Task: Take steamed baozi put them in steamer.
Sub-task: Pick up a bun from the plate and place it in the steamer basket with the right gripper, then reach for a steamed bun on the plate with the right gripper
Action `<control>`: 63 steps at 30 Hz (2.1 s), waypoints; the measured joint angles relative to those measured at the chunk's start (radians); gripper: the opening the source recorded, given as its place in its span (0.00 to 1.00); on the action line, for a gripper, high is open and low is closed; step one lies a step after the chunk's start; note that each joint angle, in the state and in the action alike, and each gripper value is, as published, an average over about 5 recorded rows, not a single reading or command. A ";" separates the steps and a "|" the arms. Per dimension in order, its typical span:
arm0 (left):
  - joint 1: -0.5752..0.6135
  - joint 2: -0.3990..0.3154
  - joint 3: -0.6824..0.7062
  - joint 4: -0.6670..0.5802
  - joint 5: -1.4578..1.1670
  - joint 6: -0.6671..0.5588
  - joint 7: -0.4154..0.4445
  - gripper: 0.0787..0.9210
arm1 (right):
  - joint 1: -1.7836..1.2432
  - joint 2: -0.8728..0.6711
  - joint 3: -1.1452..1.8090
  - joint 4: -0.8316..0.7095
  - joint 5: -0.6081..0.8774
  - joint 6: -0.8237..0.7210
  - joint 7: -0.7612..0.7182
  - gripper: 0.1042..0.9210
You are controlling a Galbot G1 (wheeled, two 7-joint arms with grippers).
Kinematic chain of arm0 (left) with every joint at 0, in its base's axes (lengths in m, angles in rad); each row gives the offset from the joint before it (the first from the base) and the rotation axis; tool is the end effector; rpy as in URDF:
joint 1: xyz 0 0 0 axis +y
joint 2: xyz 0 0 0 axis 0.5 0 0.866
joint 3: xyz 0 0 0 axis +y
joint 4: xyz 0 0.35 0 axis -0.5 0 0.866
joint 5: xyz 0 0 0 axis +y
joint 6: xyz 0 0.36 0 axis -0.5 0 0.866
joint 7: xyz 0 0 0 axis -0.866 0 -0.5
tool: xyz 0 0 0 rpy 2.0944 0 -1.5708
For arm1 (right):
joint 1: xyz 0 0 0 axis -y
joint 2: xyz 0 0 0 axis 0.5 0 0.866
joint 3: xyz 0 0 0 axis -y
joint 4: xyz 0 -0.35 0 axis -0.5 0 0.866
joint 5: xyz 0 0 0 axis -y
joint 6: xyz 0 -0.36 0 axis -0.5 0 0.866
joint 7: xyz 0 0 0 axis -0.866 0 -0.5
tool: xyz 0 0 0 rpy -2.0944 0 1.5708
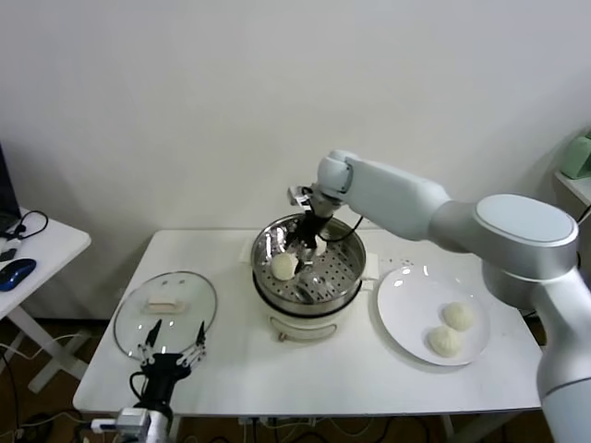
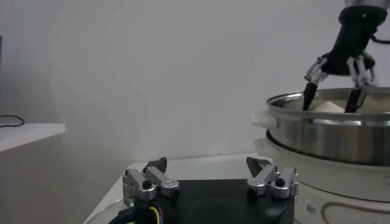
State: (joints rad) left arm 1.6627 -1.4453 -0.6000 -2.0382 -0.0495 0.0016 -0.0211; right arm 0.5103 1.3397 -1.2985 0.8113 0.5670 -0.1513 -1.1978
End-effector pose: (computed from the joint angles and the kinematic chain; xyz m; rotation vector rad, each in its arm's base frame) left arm 0.1558 0.0479 -0.3346 0.0382 -2.9942 -0.1487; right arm 0.6390 0.1092 -0.0734 1.6952 -1.3574 1.2722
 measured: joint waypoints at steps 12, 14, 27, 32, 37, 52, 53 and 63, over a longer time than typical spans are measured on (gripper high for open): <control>-0.009 0.001 0.005 0.002 0.003 0.007 -0.002 0.88 | 0.175 -0.303 -0.067 0.266 0.005 0.015 -0.038 0.88; -0.009 0.003 0.006 0.001 0.004 0.008 -0.002 0.88 | 0.182 -0.370 -0.068 0.310 -0.025 0.026 -0.046 0.88; 0.012 0.004 0.007 -0.011 0.013 0.007 -0.002 0.88 | -0.007 -0.734 0.055 0.486 -0.275 0.069 -0.043 0.88; 0.025 0.001 0.004 -0.017 0.015 0.003 -0.003 0.88 | -0.155 -0.793 0.161 0.484 -0.347 0.082 -0.028 0.88; 0.034 0.001 -0.004 -0.015 0.017 -0.001 -0.003 0.88 | -0.283 -0.814 0.248 0.466 -0.391 0.090 -0.009 0.88; 0.041 -0.009 -0.011 -0.002 0.021 -0.002 -0.004 0.88 | -0.458 -0.784 0.352 0.392 -0.473 0.108 0.005 0.88; 0.040 -0.009 -0.011 -0.001 0.021 -0.002 -0.004 0.88 | -0.464 -0.781 0.354 0.387 -0.476 0.109 0.005 0.88; 0.024 -0.008 -0.004 0.009 0.026 0.003 -0.005 0.88 | -0.497 -0.752 0.363 0.347 -0.492 0.113 0.007 0.88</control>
State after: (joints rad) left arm 1.6868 -1.4535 -0.6039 -2.0288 -0.0235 0.0043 -0.0258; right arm 0.0132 0.5877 -0.9359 1.1582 0.0745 -0.0385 -1.1912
